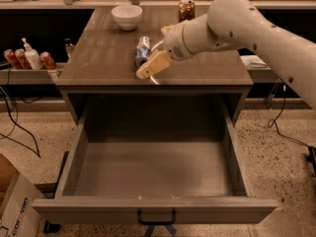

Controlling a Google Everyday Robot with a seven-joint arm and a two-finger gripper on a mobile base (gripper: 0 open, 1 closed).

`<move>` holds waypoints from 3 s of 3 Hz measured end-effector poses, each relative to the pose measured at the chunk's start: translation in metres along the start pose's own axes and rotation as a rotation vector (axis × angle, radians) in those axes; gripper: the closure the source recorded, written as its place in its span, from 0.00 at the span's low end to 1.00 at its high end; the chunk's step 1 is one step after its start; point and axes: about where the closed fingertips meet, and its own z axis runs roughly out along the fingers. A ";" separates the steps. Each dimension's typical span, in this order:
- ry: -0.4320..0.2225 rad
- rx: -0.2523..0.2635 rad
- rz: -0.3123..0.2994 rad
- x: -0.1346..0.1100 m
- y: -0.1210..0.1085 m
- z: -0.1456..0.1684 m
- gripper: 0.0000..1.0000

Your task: Place redbull can into top drawer

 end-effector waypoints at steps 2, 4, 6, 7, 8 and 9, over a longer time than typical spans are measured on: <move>-0.003 -0.032 0.070 0.002 -0.026 0.046 0.00; 0.002 -0.049 0.156 0.009 -0.032 0.074 0.00; 0.011 -0.059 0.208 0.013 -0.025 0.088 0.42; 0.016 -0.056 0.212 0.014 -0.023 0.088 0.64; 0.013 -0.041 0.195 0.009 -0.022 0.081 0.87; -0.025 -0.042 0.139 -0.007 -0.020 0.062 1.00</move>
Offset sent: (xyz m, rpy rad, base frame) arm 0.0615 0.0232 -0.0220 0.0465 0.0821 -0.0153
